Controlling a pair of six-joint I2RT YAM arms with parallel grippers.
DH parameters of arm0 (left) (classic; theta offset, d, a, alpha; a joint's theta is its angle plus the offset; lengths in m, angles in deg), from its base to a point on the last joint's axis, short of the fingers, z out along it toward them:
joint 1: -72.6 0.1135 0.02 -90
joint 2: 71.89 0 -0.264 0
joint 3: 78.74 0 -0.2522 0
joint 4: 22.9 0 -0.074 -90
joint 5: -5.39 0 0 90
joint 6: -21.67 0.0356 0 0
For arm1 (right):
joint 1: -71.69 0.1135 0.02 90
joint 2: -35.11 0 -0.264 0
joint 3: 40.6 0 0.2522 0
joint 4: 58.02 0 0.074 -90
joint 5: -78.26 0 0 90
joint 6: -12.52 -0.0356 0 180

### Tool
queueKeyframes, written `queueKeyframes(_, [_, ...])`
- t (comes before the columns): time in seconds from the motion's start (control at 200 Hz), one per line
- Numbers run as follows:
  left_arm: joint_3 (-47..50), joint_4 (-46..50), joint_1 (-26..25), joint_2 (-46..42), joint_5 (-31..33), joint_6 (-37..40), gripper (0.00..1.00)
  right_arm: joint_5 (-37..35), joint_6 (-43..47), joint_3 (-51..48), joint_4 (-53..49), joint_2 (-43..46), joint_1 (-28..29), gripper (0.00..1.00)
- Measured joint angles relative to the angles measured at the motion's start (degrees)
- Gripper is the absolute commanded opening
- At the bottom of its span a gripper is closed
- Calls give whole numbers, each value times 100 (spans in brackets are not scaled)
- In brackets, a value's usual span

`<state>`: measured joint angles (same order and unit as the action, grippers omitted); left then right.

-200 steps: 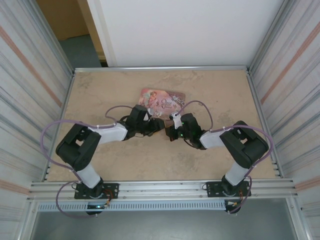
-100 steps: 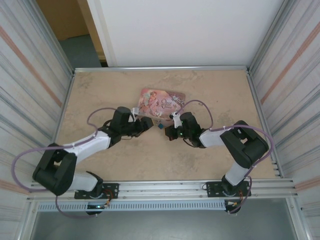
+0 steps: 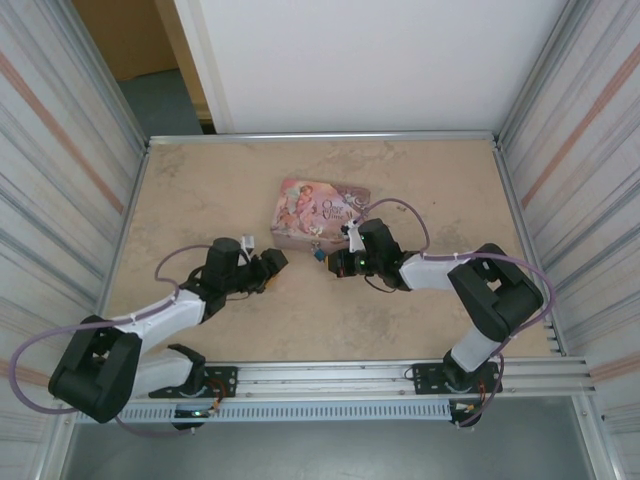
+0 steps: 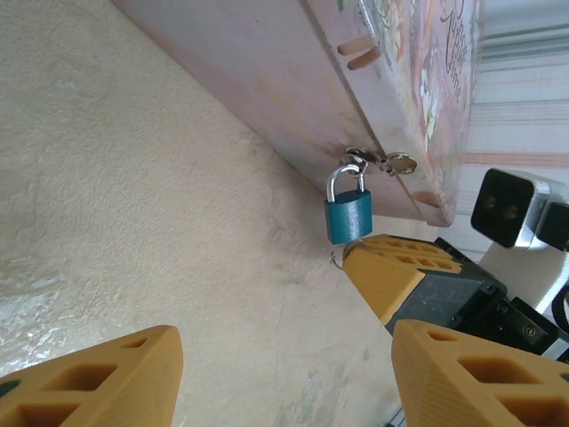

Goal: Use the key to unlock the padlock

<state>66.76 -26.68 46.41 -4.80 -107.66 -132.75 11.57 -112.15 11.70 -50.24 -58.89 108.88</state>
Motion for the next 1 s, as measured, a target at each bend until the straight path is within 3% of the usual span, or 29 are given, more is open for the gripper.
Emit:
queueKeyframes(0.456, [330,-1488,-319,68,216,-448,66,225,-1342,4,-131,136,20,0])
queueKeyframes(0.997, [295,-3095,-713,1808,275,-1095,59,249,-2041,4,-63,153,111,0])
